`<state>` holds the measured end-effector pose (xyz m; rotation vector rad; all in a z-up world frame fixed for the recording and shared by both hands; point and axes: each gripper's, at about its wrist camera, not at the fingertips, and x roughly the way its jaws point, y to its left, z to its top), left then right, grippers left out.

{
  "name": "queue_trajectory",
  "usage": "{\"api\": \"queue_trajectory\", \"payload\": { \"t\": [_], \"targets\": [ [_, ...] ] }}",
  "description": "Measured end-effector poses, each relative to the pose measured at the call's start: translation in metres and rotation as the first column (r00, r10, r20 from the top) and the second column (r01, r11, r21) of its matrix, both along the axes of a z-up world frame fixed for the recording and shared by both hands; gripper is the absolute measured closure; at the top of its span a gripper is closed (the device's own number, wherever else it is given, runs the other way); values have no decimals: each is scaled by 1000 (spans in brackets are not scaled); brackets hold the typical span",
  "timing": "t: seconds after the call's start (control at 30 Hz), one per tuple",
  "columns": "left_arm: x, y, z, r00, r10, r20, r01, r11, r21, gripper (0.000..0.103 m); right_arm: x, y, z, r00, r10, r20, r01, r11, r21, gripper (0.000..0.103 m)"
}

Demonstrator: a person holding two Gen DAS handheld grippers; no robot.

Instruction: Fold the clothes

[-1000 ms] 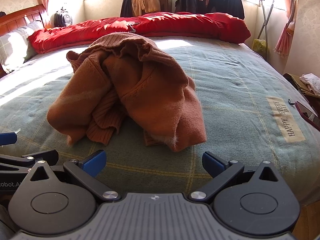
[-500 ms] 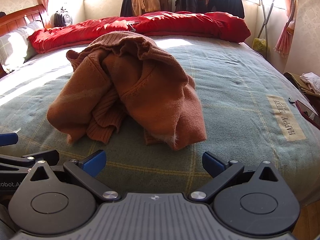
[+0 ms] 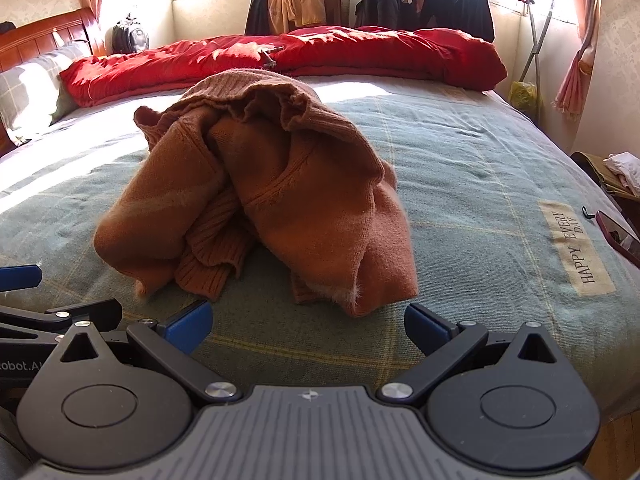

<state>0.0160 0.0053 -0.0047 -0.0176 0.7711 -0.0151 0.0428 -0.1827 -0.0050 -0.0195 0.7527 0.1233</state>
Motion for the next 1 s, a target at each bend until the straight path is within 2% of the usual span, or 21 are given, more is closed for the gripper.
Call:
{"api": "queue_trajectory", "payload": {
  "t": [0.17,0.37,0.57,0.83,1.0],
  "targets": [
    [9,-1,-3,999,-29,-29,29,1000,9,0,9,2,-1,999,24,-26,-25,999,-37,0],
    [20,3,1,998,-55,-23,55,998,3,0,18,4,3,999,48,-24,-49,998,-49,0],
    [36,-2,7,990,-142,-24,143,989,33,0,31,2,9,995,94,-23,-96,994,-62,0],
    [79,-4,26,974,-217,-65,221,973,62,0,61,-3,25,983,178,-37,-181,978,-107,0],
    [100,-9,40,972,-219,-85,224,973,56,0,85,-8,35,981,185,-60,-189,979,-74,0]
  ]
}}
